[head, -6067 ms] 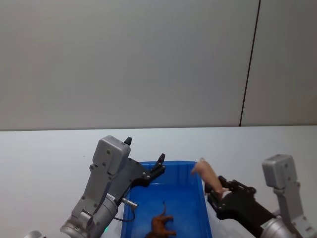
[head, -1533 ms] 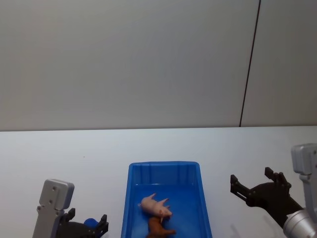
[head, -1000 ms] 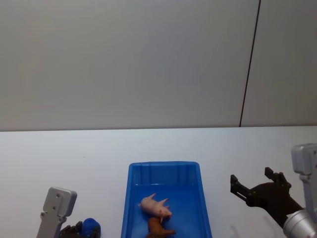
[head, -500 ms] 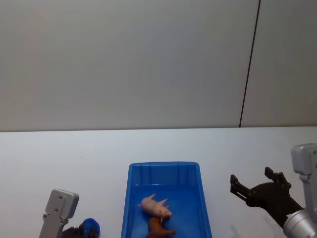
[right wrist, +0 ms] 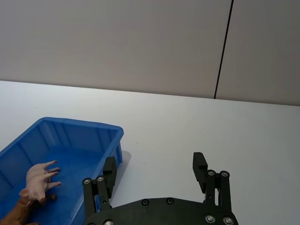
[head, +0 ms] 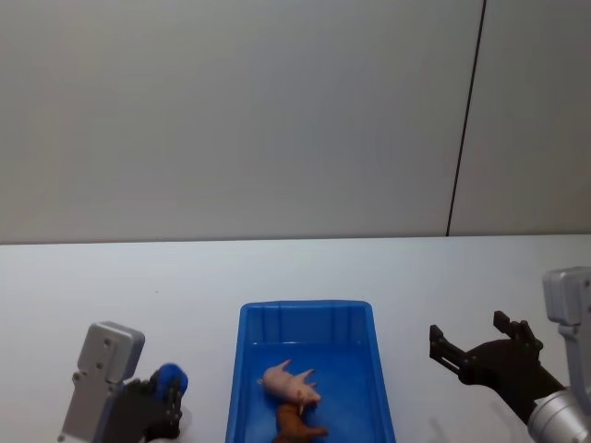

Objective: Pick up the two dolls from the table and place them into the box.

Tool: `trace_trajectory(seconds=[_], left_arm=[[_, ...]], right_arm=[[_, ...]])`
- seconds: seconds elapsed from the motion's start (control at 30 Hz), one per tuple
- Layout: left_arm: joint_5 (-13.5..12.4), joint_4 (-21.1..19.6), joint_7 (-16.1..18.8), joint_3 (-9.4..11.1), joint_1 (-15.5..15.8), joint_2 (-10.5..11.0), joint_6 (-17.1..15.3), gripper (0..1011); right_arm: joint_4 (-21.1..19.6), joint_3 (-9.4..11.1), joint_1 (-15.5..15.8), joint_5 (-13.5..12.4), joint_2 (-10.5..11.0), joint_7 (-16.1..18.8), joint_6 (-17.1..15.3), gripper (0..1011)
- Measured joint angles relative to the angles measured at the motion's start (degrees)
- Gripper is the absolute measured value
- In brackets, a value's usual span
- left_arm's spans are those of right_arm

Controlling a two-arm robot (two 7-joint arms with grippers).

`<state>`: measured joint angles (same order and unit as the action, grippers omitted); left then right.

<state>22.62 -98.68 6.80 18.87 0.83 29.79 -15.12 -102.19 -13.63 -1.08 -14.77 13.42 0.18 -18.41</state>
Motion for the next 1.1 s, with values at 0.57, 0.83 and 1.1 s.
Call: trace_trajectory(seconds=[0.57,0.83,1.1], left_arm=[[-2.1,-1.7,-8.3,-1.0,2.1,0.1,6.5,160],[-1.7,-0.8,-15.2,-1.1,3.7,-0.5,9.1,160],[-0.6,0.7,-22.6,-1.0,5.6,-1.3,11.1,285]], right_arm=[[0.0,0.0,0.0,0.0,0.0,0.0,0.0,1001],[0.0,0.0,0.0,0.0,0.0,0.0,0.0,1001],[0.0,0.0,0.0,0.0,0.0,0.0,0.0,1001]])
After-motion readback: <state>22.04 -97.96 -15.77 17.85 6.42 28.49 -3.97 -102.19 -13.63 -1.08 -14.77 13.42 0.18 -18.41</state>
